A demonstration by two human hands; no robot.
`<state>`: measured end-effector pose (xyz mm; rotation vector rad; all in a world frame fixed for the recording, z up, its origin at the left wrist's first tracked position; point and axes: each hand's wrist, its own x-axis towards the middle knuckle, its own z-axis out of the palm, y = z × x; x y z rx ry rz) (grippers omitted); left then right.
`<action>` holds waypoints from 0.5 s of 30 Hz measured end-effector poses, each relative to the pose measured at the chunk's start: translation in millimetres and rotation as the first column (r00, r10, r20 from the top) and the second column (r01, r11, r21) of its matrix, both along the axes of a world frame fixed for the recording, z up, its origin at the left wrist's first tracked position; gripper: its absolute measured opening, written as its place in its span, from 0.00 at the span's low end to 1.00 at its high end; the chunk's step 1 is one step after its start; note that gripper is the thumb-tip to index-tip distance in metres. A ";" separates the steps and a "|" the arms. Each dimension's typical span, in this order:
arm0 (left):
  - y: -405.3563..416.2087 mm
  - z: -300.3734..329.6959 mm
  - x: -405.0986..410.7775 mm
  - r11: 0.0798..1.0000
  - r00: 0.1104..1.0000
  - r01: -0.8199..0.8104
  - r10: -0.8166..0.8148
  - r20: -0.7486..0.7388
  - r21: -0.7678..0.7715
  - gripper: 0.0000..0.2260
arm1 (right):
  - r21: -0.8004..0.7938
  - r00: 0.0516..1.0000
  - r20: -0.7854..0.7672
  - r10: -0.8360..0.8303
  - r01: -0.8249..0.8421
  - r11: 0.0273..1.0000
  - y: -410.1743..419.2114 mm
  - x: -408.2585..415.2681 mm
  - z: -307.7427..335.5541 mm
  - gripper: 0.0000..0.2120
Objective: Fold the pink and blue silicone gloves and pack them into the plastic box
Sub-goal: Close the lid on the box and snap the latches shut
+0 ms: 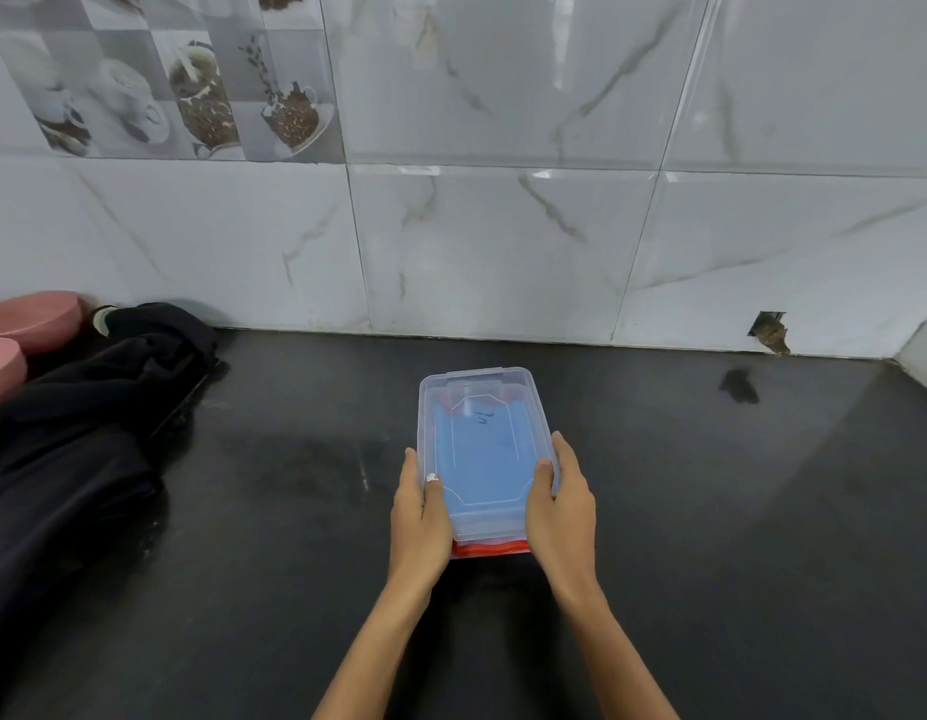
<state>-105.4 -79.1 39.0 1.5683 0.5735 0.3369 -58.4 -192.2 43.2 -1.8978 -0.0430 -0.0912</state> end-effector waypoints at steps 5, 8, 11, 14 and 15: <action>-3.2 -3.6 -1.1 1.000 1.000 0.004 -0.004 0.004 0.009 0.22 | 0.025 1.000 -0.021 -0.015 0.015 1.000 -2.9 -2.5 -3.6 0.21; -4.0 -5.0 -2.3 1.000 1.000 -0.009 0.009 0.006 0.000 0.21 | 0.043 0.999 -0.033 -0.008 0.009 0.999 -4.1 -1.7 -5.2 0.20; -5.3 -7.1 -2.0 1.000 1.000 -0.021 0.021 -0.009 -0.013 0.21 | 0.061 0.999 -0.047 -0.015 0.018 0.998 -6.3 0.7 -6.6 0.19; -2.6 -6.6 1.8 0.999 0.999 -0.038 0.038 -0.015 -0.005 0.19 | 0.079 0.999 -0.047 0.003 0.001 0.997 -8.2 2.1 -6.6 0.18; -0.2 -6.0 3.2 0.999 0.999 -0.046 0.046 -0.014 -0.002 0.18 | 0.078 0.999 -0.049 0.013 -0.009 0.997 -8.6 3.0 -5.8 0.17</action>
